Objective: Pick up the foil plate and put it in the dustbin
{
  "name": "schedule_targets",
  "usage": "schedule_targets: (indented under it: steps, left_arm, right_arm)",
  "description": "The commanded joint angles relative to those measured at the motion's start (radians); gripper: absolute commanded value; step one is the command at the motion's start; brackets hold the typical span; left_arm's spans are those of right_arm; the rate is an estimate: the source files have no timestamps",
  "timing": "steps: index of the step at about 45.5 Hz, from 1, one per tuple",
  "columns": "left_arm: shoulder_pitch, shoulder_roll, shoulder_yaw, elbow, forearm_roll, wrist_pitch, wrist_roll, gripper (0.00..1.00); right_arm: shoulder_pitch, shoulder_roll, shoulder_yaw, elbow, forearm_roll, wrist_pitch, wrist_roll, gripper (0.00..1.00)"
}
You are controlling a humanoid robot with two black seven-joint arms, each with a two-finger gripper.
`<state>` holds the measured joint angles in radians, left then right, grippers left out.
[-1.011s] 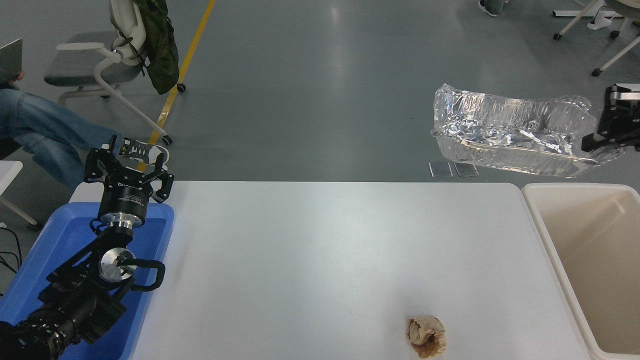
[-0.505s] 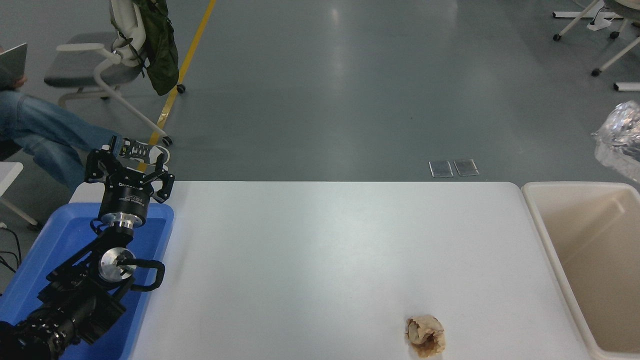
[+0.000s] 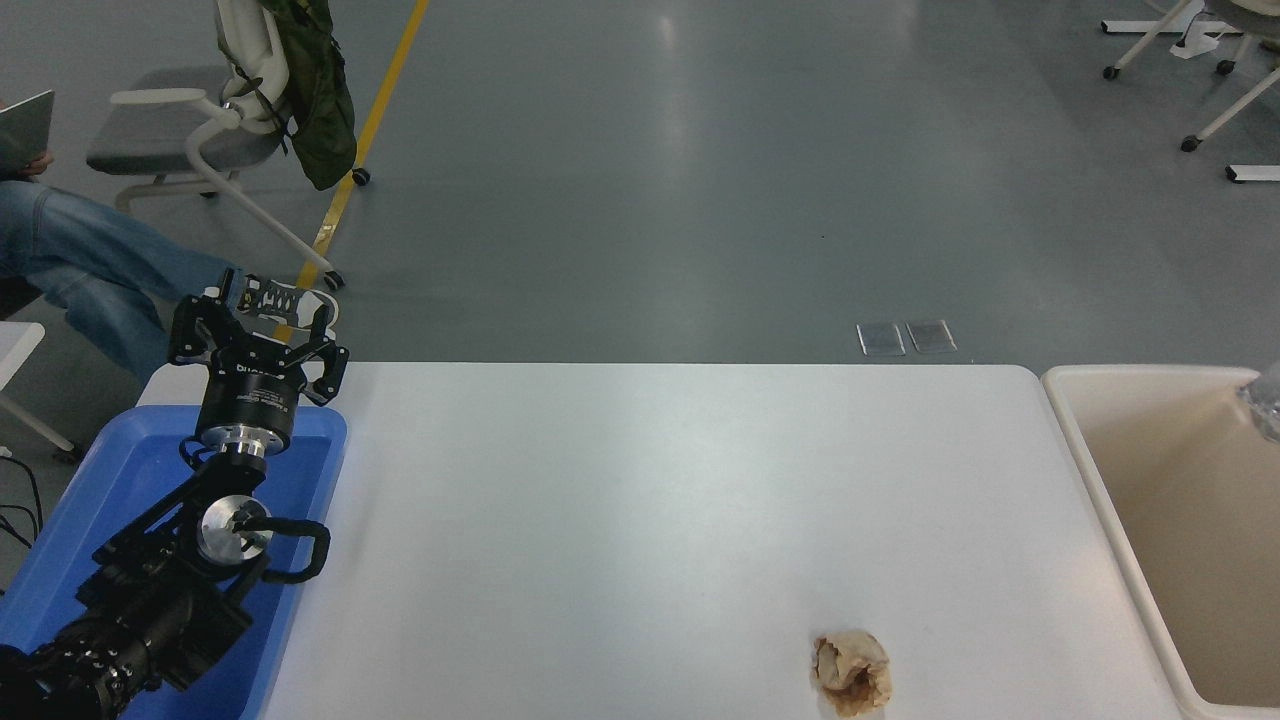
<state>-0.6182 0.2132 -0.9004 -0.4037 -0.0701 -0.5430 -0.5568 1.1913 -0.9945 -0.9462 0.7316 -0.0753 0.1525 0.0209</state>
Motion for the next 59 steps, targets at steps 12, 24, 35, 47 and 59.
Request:
schedule_targets:
  steps: [12, 24, 35, 47, 59]
  left_arm:
    - [0.000, 0.000, 0.000, 0.000, 0.001, 0.000, 0.000, 0.99]
    - [0.000, 0.000, -0.002, 0.000, 0.000, 0.000, 0.000, 0.99]
    - [0.000, 0.000, 0.000, 0.000, 0.000, 0.000, 0.000, 0.99]
    - [0.000, 0.000, 0.000, -0.001, 0.001, 0.000, 0.000, 0.99]
    - [0.000, 0.000, 0.000, -0.001, 0.001, 0.000, 0.000, 0.99]
  right_arm:
    - [-0.432, 0.319, 0.190, -0.435, 0.163, -0.019, -0.007, 0.00]
    - [-0.486, 0.390, 0.193, -0.528, 0.253, -0.073, -0.070, 0.00]
    - [-0.489, 0.402, 0.199, -0.526, 0.247, -0.090, -0.122, 0.00]
    - [-0.510, 0.412, 0.198, -0.526, 0.236, -0.091, -0.147, 0.00]
    - [-0.500, 0.402, 0.201, -0.520, 0.239, -0.163, -0.142, 0.69]
